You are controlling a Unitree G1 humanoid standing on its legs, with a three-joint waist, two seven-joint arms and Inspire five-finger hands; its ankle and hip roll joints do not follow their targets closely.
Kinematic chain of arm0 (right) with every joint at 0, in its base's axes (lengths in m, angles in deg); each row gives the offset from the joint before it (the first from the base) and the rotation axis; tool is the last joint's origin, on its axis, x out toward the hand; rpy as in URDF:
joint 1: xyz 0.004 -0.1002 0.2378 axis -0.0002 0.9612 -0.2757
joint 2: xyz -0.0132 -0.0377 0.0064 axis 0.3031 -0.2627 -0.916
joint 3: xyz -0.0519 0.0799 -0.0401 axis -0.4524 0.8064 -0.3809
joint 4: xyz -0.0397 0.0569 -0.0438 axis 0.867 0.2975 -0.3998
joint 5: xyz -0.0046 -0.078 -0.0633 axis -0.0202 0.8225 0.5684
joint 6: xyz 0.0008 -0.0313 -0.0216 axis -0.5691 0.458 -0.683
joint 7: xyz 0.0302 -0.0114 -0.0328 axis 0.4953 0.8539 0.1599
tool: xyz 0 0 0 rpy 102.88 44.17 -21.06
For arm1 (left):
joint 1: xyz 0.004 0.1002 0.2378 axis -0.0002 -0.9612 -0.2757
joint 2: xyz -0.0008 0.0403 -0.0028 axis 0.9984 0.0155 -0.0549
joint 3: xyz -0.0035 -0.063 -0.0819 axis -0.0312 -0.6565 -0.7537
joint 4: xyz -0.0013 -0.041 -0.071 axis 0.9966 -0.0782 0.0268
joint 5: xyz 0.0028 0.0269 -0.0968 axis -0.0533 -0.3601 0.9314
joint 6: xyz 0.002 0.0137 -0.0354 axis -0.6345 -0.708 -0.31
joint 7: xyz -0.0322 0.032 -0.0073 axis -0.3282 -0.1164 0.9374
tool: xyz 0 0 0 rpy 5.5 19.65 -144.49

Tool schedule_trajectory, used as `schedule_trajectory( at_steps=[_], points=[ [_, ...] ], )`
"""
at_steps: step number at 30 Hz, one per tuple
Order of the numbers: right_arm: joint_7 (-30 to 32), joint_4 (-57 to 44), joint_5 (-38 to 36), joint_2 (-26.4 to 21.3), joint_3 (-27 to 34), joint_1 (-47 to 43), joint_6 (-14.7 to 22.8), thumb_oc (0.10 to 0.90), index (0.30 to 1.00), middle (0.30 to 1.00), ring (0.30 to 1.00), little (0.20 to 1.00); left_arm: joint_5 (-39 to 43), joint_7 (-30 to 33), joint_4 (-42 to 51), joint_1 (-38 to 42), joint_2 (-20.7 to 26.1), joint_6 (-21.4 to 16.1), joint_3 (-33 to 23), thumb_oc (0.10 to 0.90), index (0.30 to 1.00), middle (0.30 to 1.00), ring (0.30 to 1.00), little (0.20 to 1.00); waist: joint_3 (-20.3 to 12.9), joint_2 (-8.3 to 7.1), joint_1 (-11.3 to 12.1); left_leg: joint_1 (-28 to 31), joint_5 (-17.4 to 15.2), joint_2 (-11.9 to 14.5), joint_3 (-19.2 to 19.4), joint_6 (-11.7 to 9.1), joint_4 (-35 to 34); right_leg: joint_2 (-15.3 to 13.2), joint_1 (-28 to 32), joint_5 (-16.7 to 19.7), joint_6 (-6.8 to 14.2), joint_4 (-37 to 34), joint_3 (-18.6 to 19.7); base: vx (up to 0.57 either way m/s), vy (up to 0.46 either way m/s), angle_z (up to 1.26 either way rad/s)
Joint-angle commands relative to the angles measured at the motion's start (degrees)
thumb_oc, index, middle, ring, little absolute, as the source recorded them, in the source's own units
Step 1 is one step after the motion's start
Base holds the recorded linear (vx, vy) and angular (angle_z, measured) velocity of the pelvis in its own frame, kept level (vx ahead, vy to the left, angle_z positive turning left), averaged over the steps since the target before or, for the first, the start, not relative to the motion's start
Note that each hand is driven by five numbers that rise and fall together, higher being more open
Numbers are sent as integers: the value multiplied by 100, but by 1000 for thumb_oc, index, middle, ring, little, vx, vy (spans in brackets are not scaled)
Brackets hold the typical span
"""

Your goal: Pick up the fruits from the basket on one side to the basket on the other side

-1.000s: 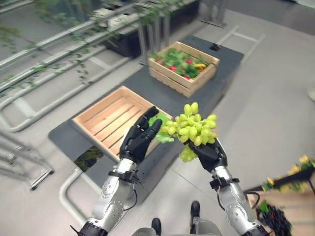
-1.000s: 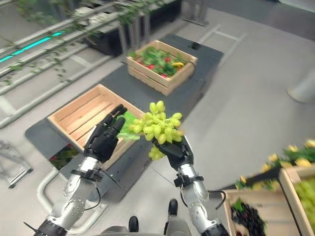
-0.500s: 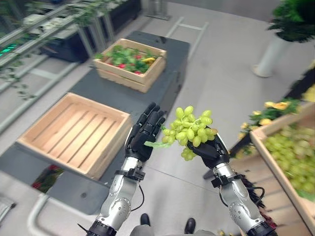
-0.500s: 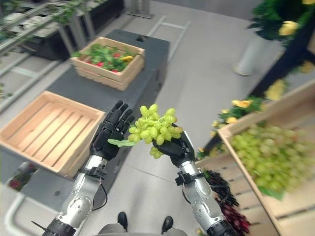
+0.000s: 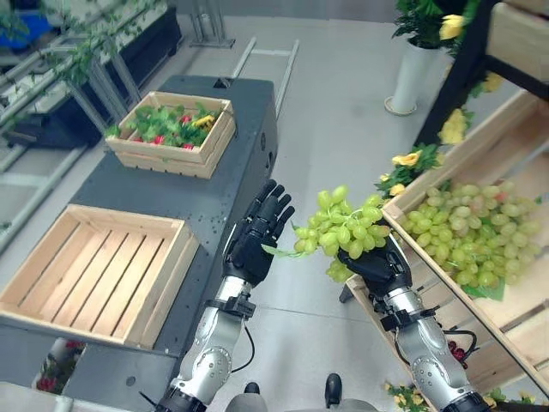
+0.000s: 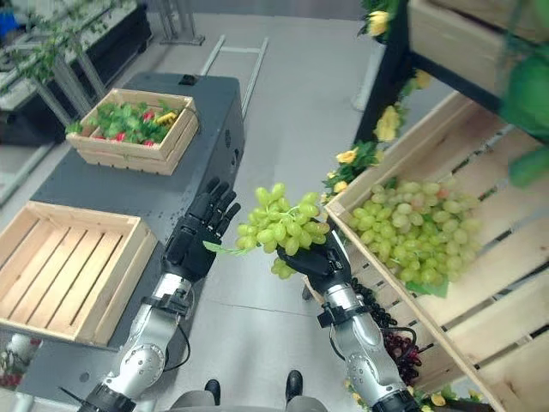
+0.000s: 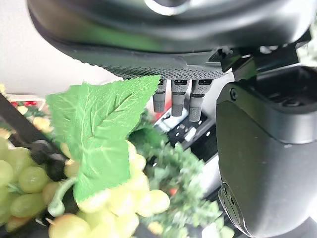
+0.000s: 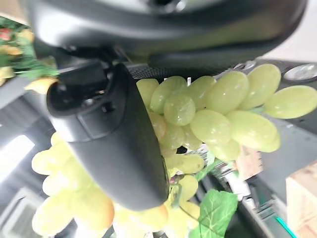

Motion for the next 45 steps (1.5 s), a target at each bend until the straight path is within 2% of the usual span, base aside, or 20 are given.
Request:
schedule_trajectory(
  at_steps=[1,4,6,11,14,15,18,21,25,26,27,28,29,30,33,37,41,45],
  points=[
    [-827,-1082,-403,151,303,-550,222,400,300,300,300,300,24,-463,514,430,108,-274,-124,800,900,900,900,900,-559,-44,-95,-248,436,-35,188,-25,-23,107,210,-92,16,12,-610,-3,273,-88],
    [-1107,-1281,-677,150,308,-533,70,400,300,300,300,300,64,-507,559,483,187,-163,-78,800,900,900,900,900,-572,5,-139,-151,341,-97,209,9,-23,-21,191,-37,147,12,-612,8,248,-77],
    [-1317,-1481,-1122,136,316,-620,-11,400,300,300,300,300,75,-527,617,555,256,-26,-81,800,900,900,900,900,-561,26,-180,-58,230,-166,301,86,-23,-142,192,4,254,54,-593,18,283,-18],
    [-1376,-1839,-1610,340,423,-877,-133,400,300,300,300,300,74,-457,605,741,228,198,-22,800,900,900,900,900,-486,38,-274,69,38,-361,471,298,-23,-362,-46,52,478,358,-408,0,248,-14],
    [-1202,-1918,-1725,636,419,-1004,-85,400,300,300,300,300,-23,-497,551,785,166,258,43,800,900,900,900,900,-391,10,-297,123,-70,-445,698,392,-23,-566,-208,343,642,312,-317,-43,183,-22],
    [-1108,-1939,-1864,722,390,-1110,-139,400,300,300,300,300,-131,-431,529,844,165,235,79,800,900,900,900,900,-337,-23,-285,144,-129,-475,830,414,-23,-691,-271,578,712,216,-386,-64,101,-34],
    [-1199,-1923,-2147,817,307,-1328,-288,400,300,300,300,300,-256,-296,480,954,211,159,120,800,900,900,900,900,-279,-52,-242,170,-189,-461,1071,446,-23,-788,-442,737,780,291,-612,-86,25,-68],
    [-1429,-1981,-2636,876,193,-1604,-262,400,300,300,300,300,-223,-201,346,1172,266,59,66,800,900,900,900,900,-254,-54,-129,93,-136,-378,1304,504,-23,-855,-556,653,734,826,-941,-145,-57,-86],
    [-1242,-2017,-3026,972,177,-1979,41,400,300,300,300,300,-222,-146,164,1293,166,-152,116,800,900,900,900,900,-343,-118,1,87,-88,-254,1446,458,-23,-982,-323,665,729,540,-1248,-61,-152,-41],
    [-1011,-1931,-3192,1092,223,-2202,122,400,300,300,300,300,-236,-64,116,1314,138,-240,148,800,900,900,900,900,-393,-163,36,85,-74,-198,1404,394,-23,-919,-208,687,714,226,-1218,-37,-211,-28],
    [-943,-1925,-3205,1118,237,-2224,141,400,300,300,300,300,-242,-56,100,1312,129,-252,152,800,900,900,900,900,-398,-167,36,92,-70,-180,1397,382,-23,-898,-198,676,711,205,-1197,10,-234,-14],
    [-430,-1900,-3243,1226,358,-2310,248,400,300,300,300,300,-201,10,8,1311,71,-295,169,800,900,900,900,900,-433,-184,18,148,-53,-67,1395,318,-23,-788,-123,580,712,116,-1144,30,-145,-6],
    [-180,-1849,-3184,1261,451,-2363,260,400,300,300,300,300,-127,-6,-41,1328,28,-311,171,800,900,900,900,900,-466,-190,1,174,-47,-10,1402,284,-23,-734,-67,512,697,68,-1152,42,-172,-13],
    [194,-1793,-2877,1290,557,-2397,350,400,300,300,300,300,-85,-7,-64,1337,-16,-350,186,800,900,900,900,900,-500,-187,-29,204,-39,64,1408,233,-23,-645,-5,403,641,55,-1160,41,-125,-9],
    [655,-1414,-2632,984,868,-2444,473,400,300,300,300,300,18,42,-63,1321,-14,-370,233,800,900,900,900,900,-558,-200,-121,275,-5,220,1466,114,-23,-521,81,274,529,12,-1157,35,-68,-3],
    [935,-971,-2417,613,1409,-2419,182,400,300,300,300,300,115,-132,-128,1198,-11,-376,205,800,900,900,900,900,-619,-231,-207,306,-8,333,1489,38,-23,-455,145,177,454,12,-1159,50,-34,0],
    [1033,-530,-2184,369,1693,-2447,-30,400,300,300,300,300,74,-146,-64,1088,44,-460,147,800,900,900,900,900,-625,-232,-222,333,-7,377,1462,-5,-23,-448,197,145,420,12,-1164,49,-1,2],
    [1299,-88,-1803,66,1864,-2457,-458,400,300,300,300,300,-585,516,36,1028,202,-934,-40,800,900,900,900,900,-639,-241,-193,370,-24,383,1405,-35,-23,-487,261,120,424,12,-1184,62,4,1]
  ],
)
